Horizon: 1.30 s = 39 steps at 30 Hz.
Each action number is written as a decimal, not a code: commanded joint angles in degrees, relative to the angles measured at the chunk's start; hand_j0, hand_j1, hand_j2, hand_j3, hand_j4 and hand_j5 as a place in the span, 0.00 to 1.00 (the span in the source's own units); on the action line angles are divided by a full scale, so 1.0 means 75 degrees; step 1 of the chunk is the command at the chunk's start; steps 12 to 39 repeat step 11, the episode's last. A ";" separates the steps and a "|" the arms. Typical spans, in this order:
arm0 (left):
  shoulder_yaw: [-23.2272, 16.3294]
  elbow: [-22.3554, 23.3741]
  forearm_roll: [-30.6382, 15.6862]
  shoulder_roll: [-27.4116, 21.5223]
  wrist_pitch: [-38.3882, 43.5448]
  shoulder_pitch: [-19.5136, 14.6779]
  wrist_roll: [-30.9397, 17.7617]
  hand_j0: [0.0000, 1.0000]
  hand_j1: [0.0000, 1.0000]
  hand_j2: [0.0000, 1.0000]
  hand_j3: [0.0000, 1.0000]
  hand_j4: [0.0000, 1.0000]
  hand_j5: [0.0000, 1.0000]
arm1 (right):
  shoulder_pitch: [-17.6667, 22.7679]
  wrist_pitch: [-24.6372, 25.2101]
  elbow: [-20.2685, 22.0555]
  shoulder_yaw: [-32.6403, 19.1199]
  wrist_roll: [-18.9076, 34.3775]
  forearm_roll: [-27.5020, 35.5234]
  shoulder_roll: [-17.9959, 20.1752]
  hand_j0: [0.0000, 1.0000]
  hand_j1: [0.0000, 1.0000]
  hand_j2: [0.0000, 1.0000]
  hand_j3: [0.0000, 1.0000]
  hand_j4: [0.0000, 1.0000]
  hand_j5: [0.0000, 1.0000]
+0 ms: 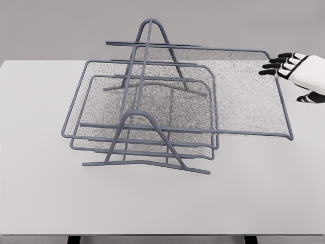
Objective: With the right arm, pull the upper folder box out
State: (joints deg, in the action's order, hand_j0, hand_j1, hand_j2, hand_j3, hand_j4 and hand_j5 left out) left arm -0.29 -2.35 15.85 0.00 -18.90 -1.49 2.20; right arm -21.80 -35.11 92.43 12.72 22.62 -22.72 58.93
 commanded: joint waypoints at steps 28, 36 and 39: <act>0.0003 0.0090 -0.0004 0.0000 0.0000 0.0012 -0.0001 1.00 1.00 1.00 1.00 1.00 1.00 | 0.0000 0.0015 0.0144 -0.0032 -0.0004 0.0217 0.0322 1.00 1.00 1.00 1.00 1.00 1.00; 0.0003 0.0090 -0.0004 0.0000 0.0000 0.0012 -0.0001 1.00 1.00 1.00 1.00 1.00 1.00 | 0.0000 0.0015 0.0144 -0.0032 -0.0004 0.0217 0.0322 1.00 1.00 1.00 1.00 1.00 1.00; 0.0003 0.0090 -0.0004 0.0000 0.0000 0.0012 -0.0001 1.00 1.00 1.00 1.00 1.00 1.00 | 0.0000 0.0015 0.0144 -0.0032 -0.0004 0.0217 0.0322 1.00 1.00 1.00 1.00 1.00 1.00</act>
